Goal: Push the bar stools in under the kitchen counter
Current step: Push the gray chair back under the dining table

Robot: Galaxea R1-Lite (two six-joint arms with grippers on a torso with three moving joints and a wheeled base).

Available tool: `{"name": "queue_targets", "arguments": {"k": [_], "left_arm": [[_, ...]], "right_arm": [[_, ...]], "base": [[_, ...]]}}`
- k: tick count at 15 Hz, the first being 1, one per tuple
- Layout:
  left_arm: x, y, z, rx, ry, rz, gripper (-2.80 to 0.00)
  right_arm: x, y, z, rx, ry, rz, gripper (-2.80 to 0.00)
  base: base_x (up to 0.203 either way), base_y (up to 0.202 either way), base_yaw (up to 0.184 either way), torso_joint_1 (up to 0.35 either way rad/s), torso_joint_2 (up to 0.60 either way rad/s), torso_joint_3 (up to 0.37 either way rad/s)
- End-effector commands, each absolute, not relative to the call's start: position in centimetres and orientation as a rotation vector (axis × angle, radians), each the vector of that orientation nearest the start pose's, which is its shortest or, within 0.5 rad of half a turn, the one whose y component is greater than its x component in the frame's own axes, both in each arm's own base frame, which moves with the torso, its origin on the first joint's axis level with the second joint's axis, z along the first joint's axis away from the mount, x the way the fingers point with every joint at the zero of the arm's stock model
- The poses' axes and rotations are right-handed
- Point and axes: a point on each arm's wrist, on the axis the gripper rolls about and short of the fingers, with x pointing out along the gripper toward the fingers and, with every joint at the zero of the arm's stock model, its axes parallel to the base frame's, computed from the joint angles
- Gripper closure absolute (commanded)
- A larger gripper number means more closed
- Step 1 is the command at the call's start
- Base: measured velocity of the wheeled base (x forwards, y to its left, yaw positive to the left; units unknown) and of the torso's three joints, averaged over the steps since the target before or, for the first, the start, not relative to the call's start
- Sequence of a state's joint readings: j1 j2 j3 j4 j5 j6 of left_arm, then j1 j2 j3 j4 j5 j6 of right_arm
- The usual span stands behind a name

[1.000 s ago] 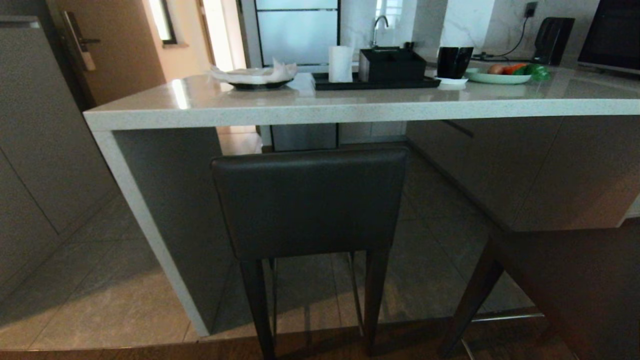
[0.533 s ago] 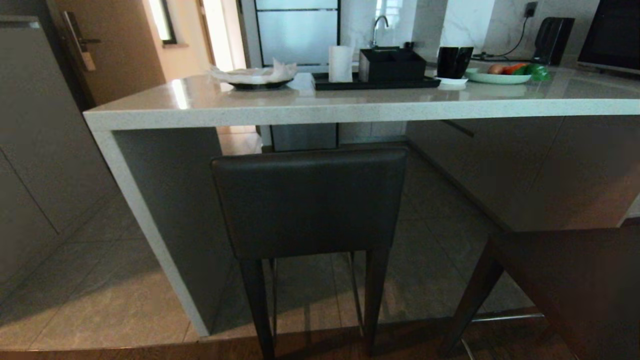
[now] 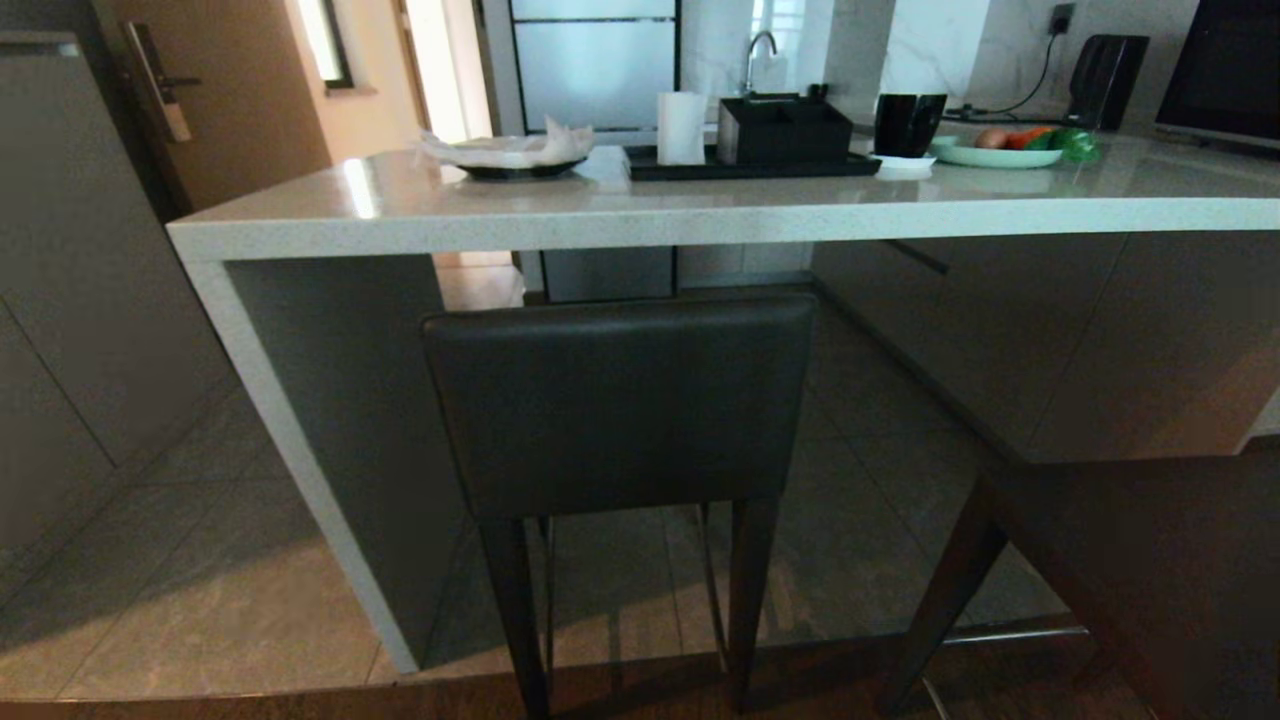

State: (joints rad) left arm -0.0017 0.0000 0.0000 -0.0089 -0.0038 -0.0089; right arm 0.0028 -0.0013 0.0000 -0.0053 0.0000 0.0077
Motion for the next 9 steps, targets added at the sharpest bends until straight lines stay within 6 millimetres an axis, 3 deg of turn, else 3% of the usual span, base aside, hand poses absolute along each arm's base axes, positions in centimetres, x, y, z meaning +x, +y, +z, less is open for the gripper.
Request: {"name": "queue_targets", "arguments": {"k": [1,9], "left_arm": [[-2.26,0.0,7.6,-0.009,-0.006,-0.006,0.0],[-2.26,-0.01,7.6,-0.008,-0.006,-0.006,0.0]], "right_arm": [[-2.27,-0.01,7.57,0.008,-0.005,0.003,0.0],[-2.27,-0.01,7.57,0.011,-0.005,0.003,0.0]], "base": [[0.0,0.0,0.0,0.0,0.0,0.0],[0.0,0.0,0.0,0.0,0.0,0.0]]}}
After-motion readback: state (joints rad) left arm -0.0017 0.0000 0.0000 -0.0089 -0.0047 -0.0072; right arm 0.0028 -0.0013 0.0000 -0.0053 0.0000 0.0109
